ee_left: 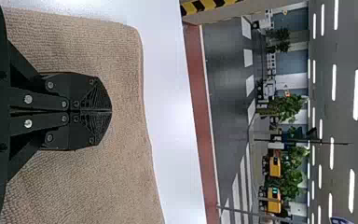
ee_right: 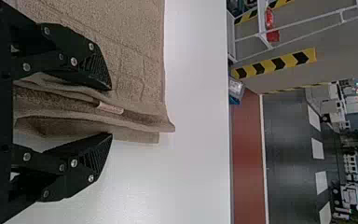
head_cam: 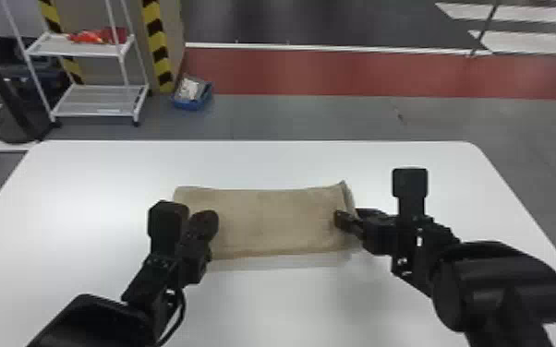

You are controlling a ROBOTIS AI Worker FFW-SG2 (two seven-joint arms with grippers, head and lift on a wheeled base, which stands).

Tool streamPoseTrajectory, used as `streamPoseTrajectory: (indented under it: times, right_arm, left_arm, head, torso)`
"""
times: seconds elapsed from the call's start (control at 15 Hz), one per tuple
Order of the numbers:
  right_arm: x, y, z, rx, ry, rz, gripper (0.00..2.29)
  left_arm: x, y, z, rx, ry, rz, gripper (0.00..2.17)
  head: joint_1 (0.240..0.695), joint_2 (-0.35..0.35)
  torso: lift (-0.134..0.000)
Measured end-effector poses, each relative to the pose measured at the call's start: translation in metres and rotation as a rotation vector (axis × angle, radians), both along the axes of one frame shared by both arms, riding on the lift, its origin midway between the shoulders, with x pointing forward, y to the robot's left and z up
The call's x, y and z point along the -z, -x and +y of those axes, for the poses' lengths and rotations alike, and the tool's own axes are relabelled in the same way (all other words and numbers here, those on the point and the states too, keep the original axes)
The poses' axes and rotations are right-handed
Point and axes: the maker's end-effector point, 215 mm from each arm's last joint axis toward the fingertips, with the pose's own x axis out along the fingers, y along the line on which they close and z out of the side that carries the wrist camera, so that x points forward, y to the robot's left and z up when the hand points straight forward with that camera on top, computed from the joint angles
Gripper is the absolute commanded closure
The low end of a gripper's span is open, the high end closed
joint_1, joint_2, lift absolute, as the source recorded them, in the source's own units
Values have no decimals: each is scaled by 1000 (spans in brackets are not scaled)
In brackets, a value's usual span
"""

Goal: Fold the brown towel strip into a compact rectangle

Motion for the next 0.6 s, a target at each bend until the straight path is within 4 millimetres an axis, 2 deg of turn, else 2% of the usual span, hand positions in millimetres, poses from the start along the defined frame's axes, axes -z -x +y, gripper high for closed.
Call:
streamPoseTrajectory:
  times: [0.13,0.2,0.27,0.4,0.6]
  right_arm:
    - [-1,-1,3,-10,-3,12,1079]
    - [-1,-1,4,-16,-5,18,1291]
    - [-1,-1,5,-20,-7,22,1409]
    - [-9,-1,13,-42,-23,11,1416]
    - [-47,-5,36,-87,-61,-68,1416]
  left_arm:
    - [0,0,1,-1,-1,2,2088]
    - [0,-1,2,-3,-2,2,2088]
    - [0,-1,2,-3,-2,2,2088]
    - [1,-1,2,-3,-2,4,2088]
    - [2,-1,1,-2,-1,6,2088]
  head:
    - [695,-50]
    - [695,-48]
    - [695,-47]
    - [695,-38]
    - [695,-21]
  torso:
    - [-123]
    - [-123]
    - [-123]
    - [-123]
    - [-123]
